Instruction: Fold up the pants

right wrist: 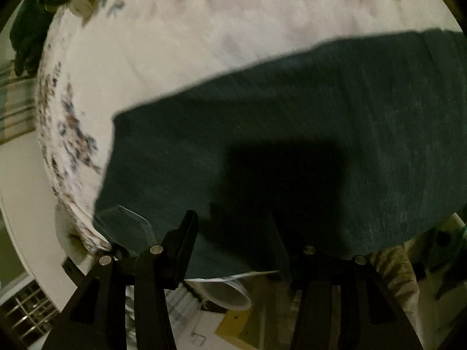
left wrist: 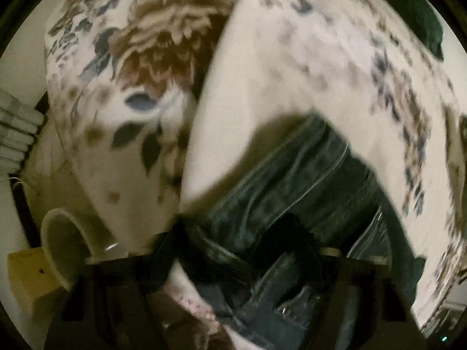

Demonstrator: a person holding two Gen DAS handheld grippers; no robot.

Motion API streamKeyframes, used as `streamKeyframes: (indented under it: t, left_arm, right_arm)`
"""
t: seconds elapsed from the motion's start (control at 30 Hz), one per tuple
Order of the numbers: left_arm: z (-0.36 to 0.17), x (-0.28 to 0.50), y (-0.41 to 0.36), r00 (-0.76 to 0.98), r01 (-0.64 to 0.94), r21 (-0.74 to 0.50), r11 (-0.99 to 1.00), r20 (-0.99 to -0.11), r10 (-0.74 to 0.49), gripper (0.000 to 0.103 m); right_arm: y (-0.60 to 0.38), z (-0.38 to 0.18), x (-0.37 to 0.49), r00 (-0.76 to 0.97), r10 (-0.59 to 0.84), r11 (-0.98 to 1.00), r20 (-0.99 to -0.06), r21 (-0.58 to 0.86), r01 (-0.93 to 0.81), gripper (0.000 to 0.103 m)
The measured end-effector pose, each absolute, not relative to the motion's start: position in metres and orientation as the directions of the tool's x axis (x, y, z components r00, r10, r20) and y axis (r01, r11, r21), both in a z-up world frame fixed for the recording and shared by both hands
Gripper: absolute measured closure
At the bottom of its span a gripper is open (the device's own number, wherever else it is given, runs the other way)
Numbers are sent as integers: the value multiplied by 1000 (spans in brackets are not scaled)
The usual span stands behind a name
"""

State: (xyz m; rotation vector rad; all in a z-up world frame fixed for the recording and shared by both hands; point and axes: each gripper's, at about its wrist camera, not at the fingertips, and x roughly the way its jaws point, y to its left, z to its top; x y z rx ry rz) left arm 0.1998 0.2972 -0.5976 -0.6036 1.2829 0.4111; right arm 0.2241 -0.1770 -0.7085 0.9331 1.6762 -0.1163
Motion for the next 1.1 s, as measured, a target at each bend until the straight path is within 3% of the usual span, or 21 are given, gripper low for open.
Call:
streamKeyframes:
  t: [0.07,0.17,0.4,0.47,0.53,0.6,0.67,0.73,0.87,1.1]
  left_arm:
    - [-592,198,294,265,-568,-192,800,-963,-43,81]
    - [-576,188,283,306,-488,-163,858,-952,-6,88]
    - [-572,181,283,287,-466,-140,874,-958,0,87]
    - [-566,189,282,255,-442,-109,890,-967,8,79]
    - [-551,197,274,215,-419,-47,907,-975,48,71]
    - [-532,194,255,232,-357,-47,933,-972,40,60]
    - [-514,192,224,249,-277,-28,960,-967,44,23]
    - [-501,190,177,253,-164,-32,986,-967,10,13]
    - [-500,187,73,217,32,-34,999,-975,-40,13]
    - [-513,175,-139,169,280,-53,959,-980,-104,13]
  right_arm:
    - [-171,-711,221,-41,496,704,-867,374,603,51]
    - [-166,-710,221,-53,489,720,-871,369,587,51]
    - [-154,-703,227,-69,488,746,-870,375,550,51]
    - [-152,-702,223,-65,492,744,-868,381,550,51]
    - [-161,-695,214,-34,473,740,-880,376,558,31]
    - [-173,-689,205,32,462,712,-886,392,583,22]
    - [-190,-685,193,75,447,683,-891,394,614,22]
    - [-216,-678,177,131,429,640,-894,402,655,22]
    - [-285,-663,139,217,375,555,-901,406,726,22]
    - [-483,-651,38,322,158,338,-933,358,871,22]
